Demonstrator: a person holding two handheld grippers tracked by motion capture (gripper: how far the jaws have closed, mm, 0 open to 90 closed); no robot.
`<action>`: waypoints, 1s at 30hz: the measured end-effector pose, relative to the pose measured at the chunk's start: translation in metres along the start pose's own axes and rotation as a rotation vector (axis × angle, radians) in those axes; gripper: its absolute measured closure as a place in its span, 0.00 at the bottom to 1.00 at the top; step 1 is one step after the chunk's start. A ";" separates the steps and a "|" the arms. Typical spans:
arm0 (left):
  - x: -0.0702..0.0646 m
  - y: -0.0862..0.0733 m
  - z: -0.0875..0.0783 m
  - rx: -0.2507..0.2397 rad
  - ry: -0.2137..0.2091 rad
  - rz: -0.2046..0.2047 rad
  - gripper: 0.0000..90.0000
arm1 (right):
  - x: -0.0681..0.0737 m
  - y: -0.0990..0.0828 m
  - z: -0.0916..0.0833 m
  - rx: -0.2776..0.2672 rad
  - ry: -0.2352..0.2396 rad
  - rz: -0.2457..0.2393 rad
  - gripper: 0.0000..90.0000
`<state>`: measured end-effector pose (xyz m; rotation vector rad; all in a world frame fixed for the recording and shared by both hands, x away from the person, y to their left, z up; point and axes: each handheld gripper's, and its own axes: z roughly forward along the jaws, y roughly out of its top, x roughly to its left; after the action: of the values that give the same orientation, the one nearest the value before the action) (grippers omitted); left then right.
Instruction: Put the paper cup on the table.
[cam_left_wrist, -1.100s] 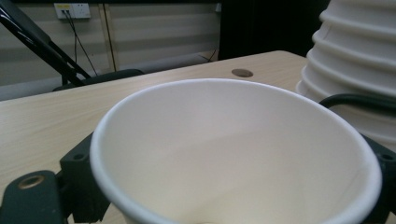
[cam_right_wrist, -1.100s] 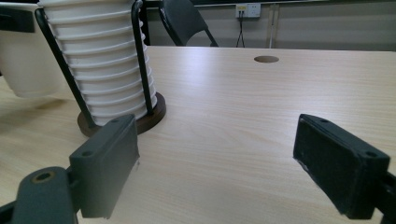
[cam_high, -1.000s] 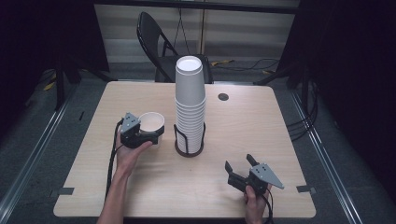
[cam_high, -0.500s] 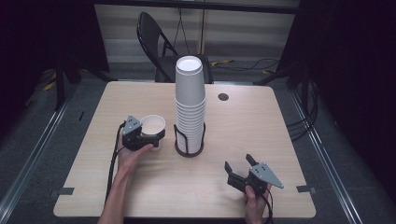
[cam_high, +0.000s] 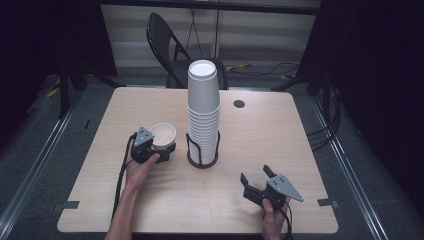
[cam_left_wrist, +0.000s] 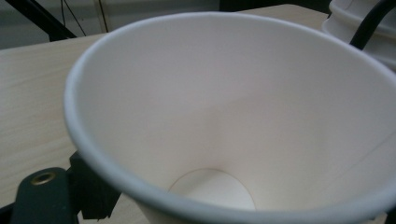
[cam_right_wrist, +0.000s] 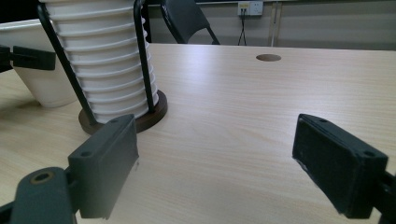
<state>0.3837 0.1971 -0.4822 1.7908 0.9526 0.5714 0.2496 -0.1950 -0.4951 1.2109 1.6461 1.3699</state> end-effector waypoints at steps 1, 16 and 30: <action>0.001 0.000 0.000 0.009 0.001 0.009 0.16 | 0.000 0.000 0.000 0.004 -0.001 0.001 0.15; -0.003 -0.014 -0.006 0.052 0.042 0.000 0.17 | 0.001 0.001 0.002 0.014 -0.004 -0.012 0.15; -0.006 -0.035 -0.049 -0.072 0.042 -0.075 0.17 | 0.001 0.000 0.000 0.005 -0.003 -0.007 0.15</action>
<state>0.3319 0.2256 -0.4941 1.6773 1.0114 0.5910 0.2496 -0.1942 -0.4949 1.2078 1.6516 1.3601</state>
